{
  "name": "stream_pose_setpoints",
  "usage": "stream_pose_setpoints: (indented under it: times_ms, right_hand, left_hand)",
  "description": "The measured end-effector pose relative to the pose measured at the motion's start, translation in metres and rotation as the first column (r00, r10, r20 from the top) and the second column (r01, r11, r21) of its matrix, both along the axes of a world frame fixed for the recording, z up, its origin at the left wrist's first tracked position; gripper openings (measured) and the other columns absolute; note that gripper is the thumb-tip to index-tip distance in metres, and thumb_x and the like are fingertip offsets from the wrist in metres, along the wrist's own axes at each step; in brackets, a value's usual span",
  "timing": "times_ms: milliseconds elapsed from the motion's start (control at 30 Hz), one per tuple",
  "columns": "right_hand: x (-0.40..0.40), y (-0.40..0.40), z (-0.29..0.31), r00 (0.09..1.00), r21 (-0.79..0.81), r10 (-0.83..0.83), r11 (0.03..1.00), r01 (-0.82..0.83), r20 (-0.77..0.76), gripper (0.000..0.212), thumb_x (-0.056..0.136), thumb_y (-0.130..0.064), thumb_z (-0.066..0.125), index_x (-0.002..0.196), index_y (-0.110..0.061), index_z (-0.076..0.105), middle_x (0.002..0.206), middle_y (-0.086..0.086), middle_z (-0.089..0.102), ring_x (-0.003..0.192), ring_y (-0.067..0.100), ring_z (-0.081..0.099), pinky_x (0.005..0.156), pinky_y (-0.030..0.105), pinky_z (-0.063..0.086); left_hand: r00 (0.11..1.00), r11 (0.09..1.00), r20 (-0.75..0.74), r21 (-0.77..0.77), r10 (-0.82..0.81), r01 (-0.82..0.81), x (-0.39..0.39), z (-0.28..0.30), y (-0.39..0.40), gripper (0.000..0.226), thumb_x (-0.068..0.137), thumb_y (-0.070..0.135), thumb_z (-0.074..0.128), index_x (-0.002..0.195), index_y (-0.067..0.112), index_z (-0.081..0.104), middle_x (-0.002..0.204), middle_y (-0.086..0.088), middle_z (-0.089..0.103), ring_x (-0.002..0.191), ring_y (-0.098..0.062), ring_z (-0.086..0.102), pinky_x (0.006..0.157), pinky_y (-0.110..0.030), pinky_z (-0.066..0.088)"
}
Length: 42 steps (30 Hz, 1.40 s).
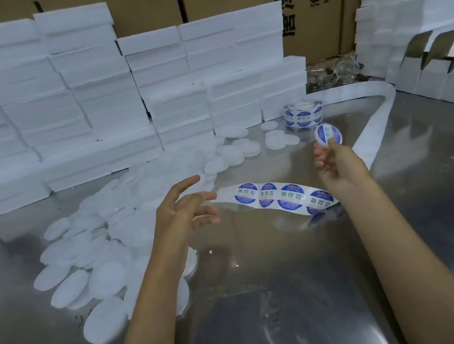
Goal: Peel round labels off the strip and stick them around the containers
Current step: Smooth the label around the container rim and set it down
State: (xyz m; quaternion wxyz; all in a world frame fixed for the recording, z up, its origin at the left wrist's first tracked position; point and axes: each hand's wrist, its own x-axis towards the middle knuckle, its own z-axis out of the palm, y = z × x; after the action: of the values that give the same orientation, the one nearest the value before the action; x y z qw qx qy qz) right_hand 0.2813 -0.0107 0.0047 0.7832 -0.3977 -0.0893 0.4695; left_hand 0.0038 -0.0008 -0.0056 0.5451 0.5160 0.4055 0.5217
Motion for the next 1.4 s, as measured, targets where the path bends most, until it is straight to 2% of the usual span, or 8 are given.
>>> stream_pose_setpoints:
  times_ms: [267, 533, 600, 667, 867, 1033, 1200, 1400]
  right_hand:
    - [0.008, 0.007, -0.013, 0.972, -0.078, -0.041, 0.997, 0.023, -0.232, 0.035, 0.103, -0.010, 0.045, 0.138, -0.003, 0.046, 0.095, 0.017, 0.059, 0.090, 0.023, 0.065, 0.044, 0.023, 0.055]
    - [-0.009, 0.002, -0.004, 0.951, -0.177, -0.153, 0.963, 0.205, 0.268, 0.034, 0.095, -0.004, 0.046, 0.127, 0.007, 0.048, 0.105, 0.024, 0.069, 0.061, 0.021, 0.065, 0.057, 0.022, 0.059]
    - [-0.025, 0.000, 0.001, 0.781, -0.195, -0.125, 0.933, 0.302, 0.611, 0.038, 0.092, -0.004, 0.046, 0.130, -0.002, 0.053, 0.105, 0.022, 0.070, 0.066, 0.023, 0.065, 0.064, 0.030, 0.059]
    - [-0.060, -0.006, 0.004, 0.457, -0.107, -0.034, 0.954, 0.280, 0.889, 0.034, 0.092, -0.005, 0.048, 0.122, -0.011, 0.061, 0.099, 0.016, 0.072, 0.082, 0.026, 0.067, 0.080, 0.041, 0.057]
    - [-0.160, -0.021, -0.022, -0.232, -0.197, 0.134, 0.940, -0.278, 0.964, 0.024, 0.093, -0.022, 0.058, 0.115, -0.022, 0.069, 0.106, -0.011, 0.068, 0.099, 0.002, 0.055, 0.083, 0.006, 0.040]
    - [-0.178, -0.007, -0.039, -0.114, -0.309, 0.287, 0.904, -0.297, 0.951, 0.030, 0.086, -0.046, 0.067, 0.097, -0.019, 0.072, 0.090, -0.008, 0.067, 0.088, 0.009, 0.059, 0.080, 0.028, 0.051]
    - [-0.202, 0.019, -0.051, -0.105, -0.309, 0.299, 0.946, -0.096, 0.949, 0.040, 0.082, -0.056, 0.067, 0.061, -0.022, 0.064, 0.064, -0.010, 0.061, 0.076, 0.010, 0.056, 0.074, 0.030, 0.043]
    - [-0.187, 0.026, -0.046, 0.336, -0.342, 0.393, 0.918, -0.203, 0.856, 0.021, 0.082, -0.028, 0.074, 0.064, -0.025, 0.062, 0.060, -0.013, 0.060, 0.059, 0.003, 0.057, 0.061, 0.019, 0.044]
  left_hand:
    - [0.995, 0.995, -0.017, -0.004, 0.097, -0.097, -0.004, -0.005, 0.004, 0.025, 0.094, 0.005, 0.061, 0.109, 0.021, 0.073, 0.090, -0.014, 0.076, 0.067, -0.028, 0.070, 0.063, -0.035, 0.061]
    - [0.977, 0.979, 0.074, -0.031, 0.202, -0.200, -0.017, 0.000, 0.006, 0.029, 0.096, -0.002, 0.046, 0.109, 0.010, 0.069, 0.083, -0.013, 0.075, 0.064, -0.024, 0.069, 0.064, -0.034, 0.062]
    - [0.967, 0.973, 0.114, -0.039, 0.230, -0.227, -0.023, 0.001, 0.006, 0.028, 0.096, -0.002, 0.045, 0.107, 0.008, 0.069, 0.082, -0.012, 0.074, 0.064, -0.024, 0.069, 0.061, -0.031, 0.060]
    - [0.952, 0.965, 0.157, -0.054, 0.262, -0.257, -0.027, 0.001, 0.007, 0.028, 0.096, -0.002, 0.045, 0.104, 0.009, 0.069, 0.080, -0.011, 0.073, 0.064, -0.025, 0.069, 0.060, -0.030, 0.060]
    - [0.886, 0.925, 0.264, -0.116, 0.381, -0.363, -0.040, 0.000, 0.009, 0.031, 0.095, -0.003, 0.040, 0.098, 0.007, 0.069, 0.073, -0.009, 0.071, 0.062, -0.023, 0.068, 0.058, -0.030, 0.058]
    - [0.792, 0.850, 0.317, -0.119, 0.522, -0.512, -0.046, 0.004, 0.009, 0.031, 0.092, -0.002, 0.040, 0.093, 0.008, 0.068, 0.073, -0.008, 0.070, 0.061, -0.017, 0.068, 0.061, -0.028, 0.059]
    - [0.777, 0.826, 0.293, -0.102, 0.557, -0.554, -0.049, 0.002, 0.007, 0.030, 0.092, -0.002, 0.040, 0.095, 0.007, 0.068, 0.079, -0.011, 0.068, 0.061, -0.016, 0.067, 0.061, -0.028, 0.058]
    - [0.820, 0.855, 0.252, -0.066, 0.514, -0.515, -0.047, 0.004, 0.006, 0.028, 0.092, -0.001, 0.042, 0.093, 0.008, 0.068, 0.072, -0.007, 0.069, 0.058, -0.016, 0.064, 0.057, -0.027, 0.057]
